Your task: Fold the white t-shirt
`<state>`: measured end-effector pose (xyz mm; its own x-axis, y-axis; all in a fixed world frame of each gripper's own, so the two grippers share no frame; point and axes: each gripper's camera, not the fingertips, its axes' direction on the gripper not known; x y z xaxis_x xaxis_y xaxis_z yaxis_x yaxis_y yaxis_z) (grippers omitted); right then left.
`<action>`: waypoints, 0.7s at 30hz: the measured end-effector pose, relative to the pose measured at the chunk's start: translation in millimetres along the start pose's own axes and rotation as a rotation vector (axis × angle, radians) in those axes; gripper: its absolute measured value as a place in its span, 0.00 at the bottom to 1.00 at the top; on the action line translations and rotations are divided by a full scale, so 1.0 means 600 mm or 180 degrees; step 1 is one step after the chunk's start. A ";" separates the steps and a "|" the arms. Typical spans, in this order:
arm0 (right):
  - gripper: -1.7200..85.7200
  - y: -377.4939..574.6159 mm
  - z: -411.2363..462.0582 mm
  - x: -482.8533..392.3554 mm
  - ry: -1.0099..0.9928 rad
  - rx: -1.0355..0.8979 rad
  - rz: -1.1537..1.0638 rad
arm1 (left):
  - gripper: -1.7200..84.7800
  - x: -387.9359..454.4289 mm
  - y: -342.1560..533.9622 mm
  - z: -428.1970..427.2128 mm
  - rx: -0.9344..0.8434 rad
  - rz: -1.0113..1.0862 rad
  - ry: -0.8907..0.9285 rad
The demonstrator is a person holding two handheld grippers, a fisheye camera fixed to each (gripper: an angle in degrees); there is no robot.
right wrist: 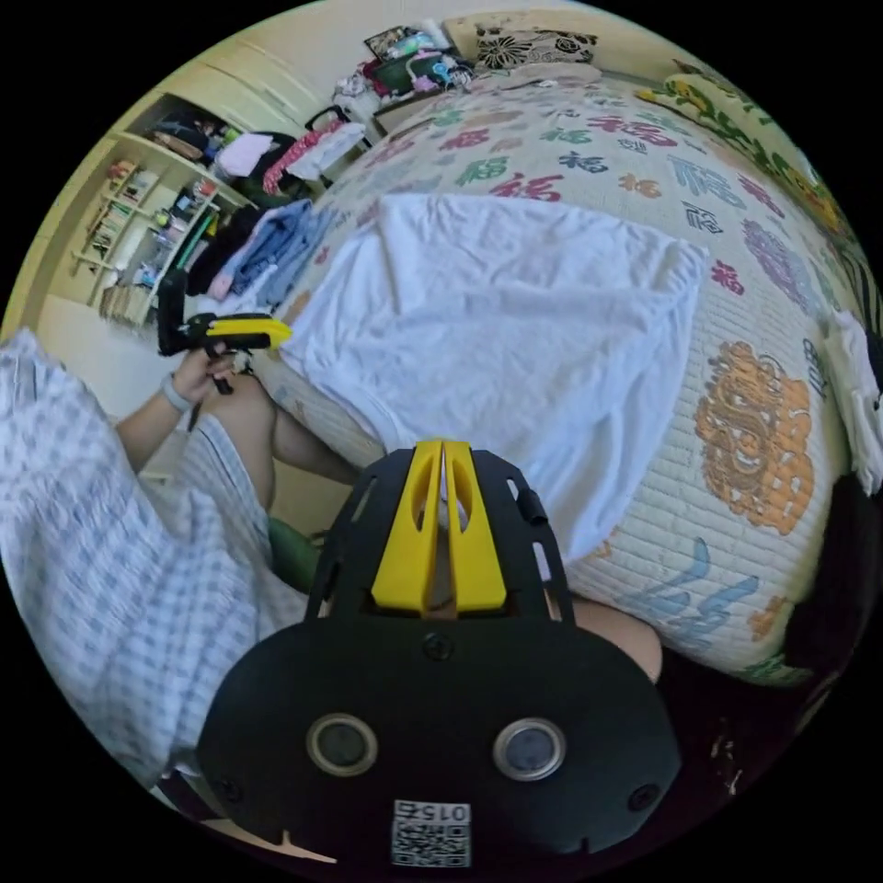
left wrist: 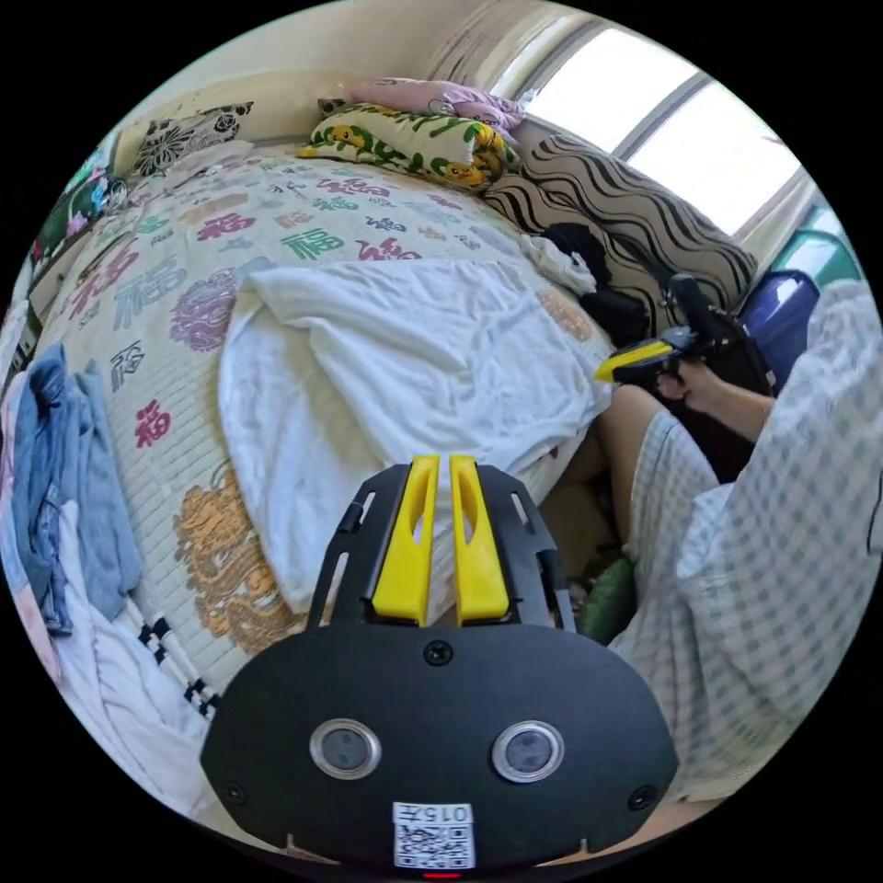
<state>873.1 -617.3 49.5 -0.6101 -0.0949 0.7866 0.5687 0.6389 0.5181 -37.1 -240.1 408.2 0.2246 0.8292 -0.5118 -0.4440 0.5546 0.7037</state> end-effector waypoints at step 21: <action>0.01 -0.292 -0.232 -0.149 0.1756 -0.1634 -0.0052 | 0.07 -0.020 -0.041 -0.191 0.0085 -0.0750 0.0156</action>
<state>904.9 -826.8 -65.0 -0.3325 -0.5563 0.7616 0.8300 0.2108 0.5164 -128.4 -271.4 340.8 0.2767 0.6728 -0.6862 -0.3611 0.7345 0.5746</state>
